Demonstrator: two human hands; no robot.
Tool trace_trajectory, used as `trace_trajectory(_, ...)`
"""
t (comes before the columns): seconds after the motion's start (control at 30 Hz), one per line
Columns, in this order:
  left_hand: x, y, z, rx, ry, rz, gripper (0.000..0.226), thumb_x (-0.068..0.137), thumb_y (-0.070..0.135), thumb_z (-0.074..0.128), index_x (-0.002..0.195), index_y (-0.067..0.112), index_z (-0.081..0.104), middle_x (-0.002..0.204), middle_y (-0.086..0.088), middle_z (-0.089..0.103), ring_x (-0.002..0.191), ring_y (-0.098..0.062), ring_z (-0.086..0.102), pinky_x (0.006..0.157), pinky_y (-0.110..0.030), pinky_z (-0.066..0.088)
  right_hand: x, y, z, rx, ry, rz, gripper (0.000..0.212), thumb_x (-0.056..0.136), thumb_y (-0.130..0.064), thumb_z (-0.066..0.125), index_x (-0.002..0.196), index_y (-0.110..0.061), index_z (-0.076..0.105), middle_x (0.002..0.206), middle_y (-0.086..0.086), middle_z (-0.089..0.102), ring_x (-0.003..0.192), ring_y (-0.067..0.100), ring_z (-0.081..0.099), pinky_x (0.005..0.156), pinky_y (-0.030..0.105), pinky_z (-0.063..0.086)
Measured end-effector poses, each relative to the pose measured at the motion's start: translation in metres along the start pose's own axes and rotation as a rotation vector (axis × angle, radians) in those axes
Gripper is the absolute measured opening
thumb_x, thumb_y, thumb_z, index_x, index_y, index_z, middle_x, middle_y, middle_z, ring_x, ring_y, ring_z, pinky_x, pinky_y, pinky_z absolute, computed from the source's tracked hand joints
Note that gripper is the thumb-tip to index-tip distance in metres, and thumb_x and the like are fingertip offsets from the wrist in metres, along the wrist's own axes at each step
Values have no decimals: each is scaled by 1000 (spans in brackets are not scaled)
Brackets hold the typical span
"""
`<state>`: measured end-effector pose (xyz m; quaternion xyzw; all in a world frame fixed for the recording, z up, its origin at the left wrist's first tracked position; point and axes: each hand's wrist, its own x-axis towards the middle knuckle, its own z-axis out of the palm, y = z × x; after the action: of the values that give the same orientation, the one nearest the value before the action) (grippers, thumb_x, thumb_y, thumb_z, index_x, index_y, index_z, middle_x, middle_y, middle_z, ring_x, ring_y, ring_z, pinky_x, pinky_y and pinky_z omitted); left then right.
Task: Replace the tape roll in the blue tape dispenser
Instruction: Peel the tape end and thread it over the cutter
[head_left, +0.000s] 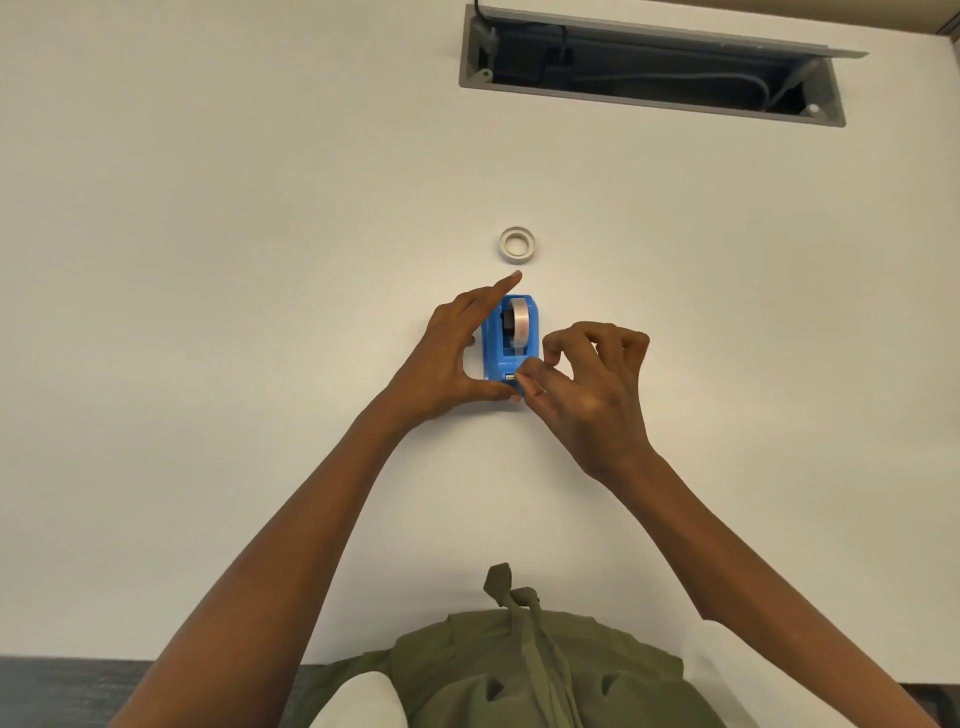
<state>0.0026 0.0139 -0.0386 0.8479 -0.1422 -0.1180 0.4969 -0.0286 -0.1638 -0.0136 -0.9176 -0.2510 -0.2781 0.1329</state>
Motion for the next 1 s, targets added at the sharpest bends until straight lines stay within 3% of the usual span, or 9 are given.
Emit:
trace_trajectory(0.2, 1, -2, 0, -9, 4, -15, 103, 63, 40, 82, 142, 43, 15, 142, 12, 37, 123, -9, 37, 88, -8, 36, -3, -3, -4, -75, 34, -13, 10, 82, -17, 71, 74, -12, 70, 81, 6, 68, 93, 20, 46, 75, 37, 25)
trace_trajectory(0.37, 2, -4, 2, -14, 2, -25, 104, 60, 45, 81, 138, 49, 12, 136, 20, 33, 120, -5, 36, 85, 4, 31, -11, -8, -8, -112, 19, -50, 9, 80, -20, 73, 77, -11, 71, 83, 5, 70, 94, 19, 47, 76, 37, 25)
trace_trajectory(1.0, 2, -7, 2, 0, 2, -51, 107, 60, 42, 82, 140, 47, 13, 136, 20, 35, 121, -5, 36, 85, 3, 33, -20, -7, 3, -164, 55, -101, 9, 84, -14, 68, 75, -13, 71, 80, 1, 70, 90, 18, 49, 74, 37, 23)
